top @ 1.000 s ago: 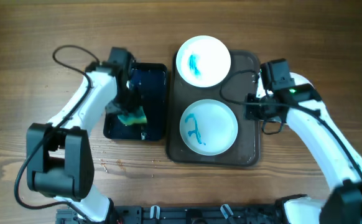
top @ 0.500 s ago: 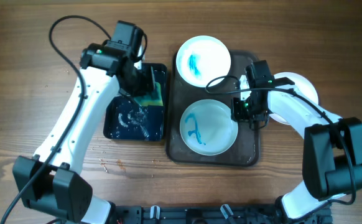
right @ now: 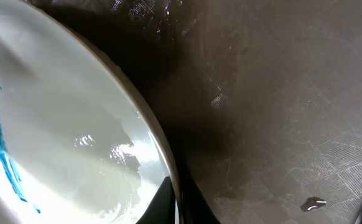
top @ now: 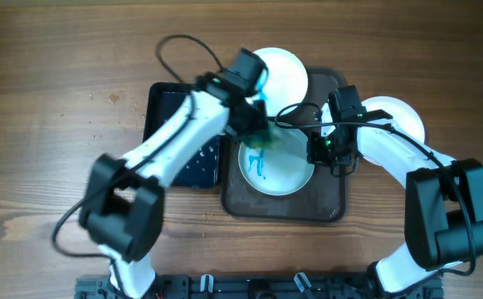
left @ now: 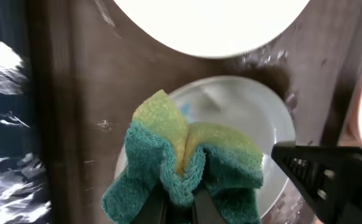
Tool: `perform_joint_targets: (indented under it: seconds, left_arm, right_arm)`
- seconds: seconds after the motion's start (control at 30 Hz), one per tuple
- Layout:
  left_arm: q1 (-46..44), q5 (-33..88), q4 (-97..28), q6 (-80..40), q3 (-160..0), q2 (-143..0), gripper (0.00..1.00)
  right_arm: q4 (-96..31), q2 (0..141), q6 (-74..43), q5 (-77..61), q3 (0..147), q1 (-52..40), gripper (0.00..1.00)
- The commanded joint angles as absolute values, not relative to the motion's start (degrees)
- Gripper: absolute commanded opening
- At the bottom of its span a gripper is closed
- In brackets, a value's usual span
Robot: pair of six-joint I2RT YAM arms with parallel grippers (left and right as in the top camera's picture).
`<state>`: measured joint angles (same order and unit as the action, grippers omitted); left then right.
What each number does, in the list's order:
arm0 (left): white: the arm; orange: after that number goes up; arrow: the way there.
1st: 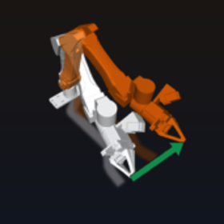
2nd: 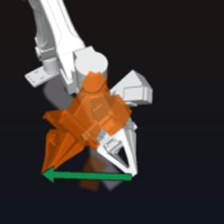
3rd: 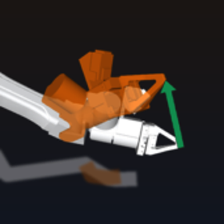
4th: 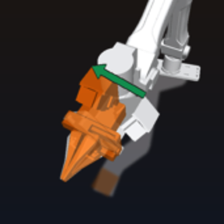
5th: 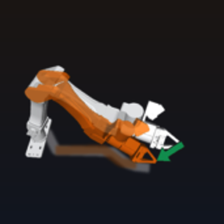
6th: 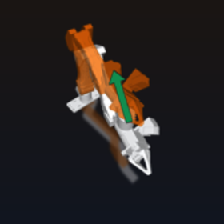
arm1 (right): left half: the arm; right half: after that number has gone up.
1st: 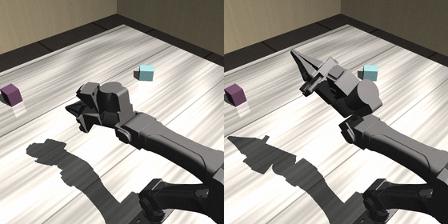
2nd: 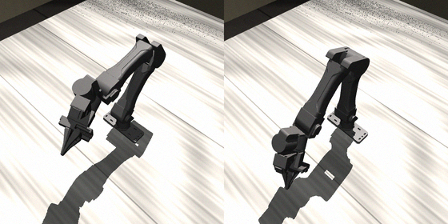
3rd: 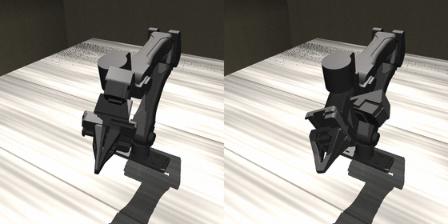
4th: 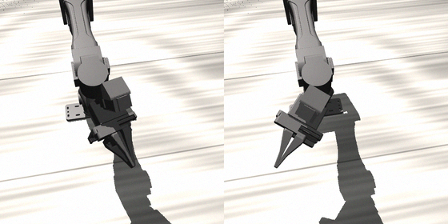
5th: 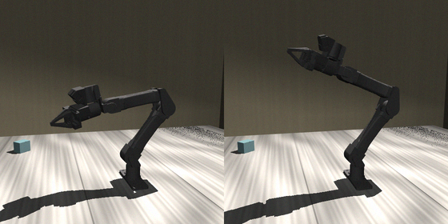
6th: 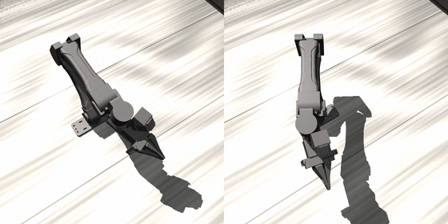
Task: Clean dirty plates on tray and stack at the side
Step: 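Scrub the plate on the brown tray with the sponge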
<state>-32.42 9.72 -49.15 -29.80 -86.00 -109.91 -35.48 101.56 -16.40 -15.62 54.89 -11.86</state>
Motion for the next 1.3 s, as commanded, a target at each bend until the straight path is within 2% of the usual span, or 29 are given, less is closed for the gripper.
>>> perform_joint_targets:
  seconds: [0.0,0.13,0.27,0.37,0.43,0.47,0.6,0.7,0.9,0.97,1.1,1.2,1.27]
  left_arm:
    - [-34.68,13.91,-43.81,-32.67,-85.23,-116.99,0.04]
    - [-34.48,10.74,-42.22,-32.18,-85.21,-122.28,0.04]
    - [-33.87,-14.06,-47.97,-30.7,-85.23,-122.58,0.04]
    - [-33.87,-19.9,-51.62,-28.88,-85.23,-122.58,0.04]
    - [-33.87,-14.76,-51.77,-28.51,-85.23,-122.58,0.04]
    - [-33.95,-7.73,-50.85,-26.2,-85.23,-122.61,0.04]
    - [-34.46,31.51,-43.68,-18.24,-84.27,-122.69,0.04]
    - [-36.34,35.48,-41.32,-18.37,-82.87,-122.69,0.04]
    - [-37.52,23.79,-47.4,-18.41,-80.79,-122.69,0.04]
    - [-36.95,9.32,-53.65,-21.54,-80.79,-122.69,0.04]
    - [-34.83,-11.07,-58.85,-29.45,-80.79,-122.34,0.04]
    - [-33.78,-14.92,-57.39,-30.3,-81.17,-122.23,0.04]
    - [-33.8,-10.55,-54.57,-30.28,-81.17,-122.23,0.04]
  right_arm:
    - [-35.77,103.61,-16.88,-7.64,52.8,-11.62,0.04]
    - [-36.53,103.61,-16.71,-7.64,52.8,-11.62,0.04]
    - [-36.6,103.61,-16.71,-7.64,52.8,-11.62,0.04]
    - [-36.67,103.61,-16.82,-7.64,52.8,-11.62,0.04]
    - [-36.64,103.61,-17.56,-7.64,52.8,-11.62,0.04]
    - [-36.71,103.61,-18.17,-7.62,52.8,-11.62,0.04]
    - [-36.75,103.61,-19.81,-7.64,52.8,-11.62,0.04]
    - [-36.73,103.61,-21.47,-7.64,52.8,-11.62,0.04]
    - [-36.88,103.61,-21.43,-7.64,52.82,-11.62,0.04]
    - [-36.86,103.61,-21.41,-7.64,52.8,-11.62,0.04]
    - [-36.84,103.61,-21.43,-7.64,52.8,-11.62,0.04]
    - [-36.71,103.61,-21.43,-7.64,52.8,-11.62,0.04]
    - [-36.71,103.61,-21.3,-7.64,52.82,-11.62,0.04]
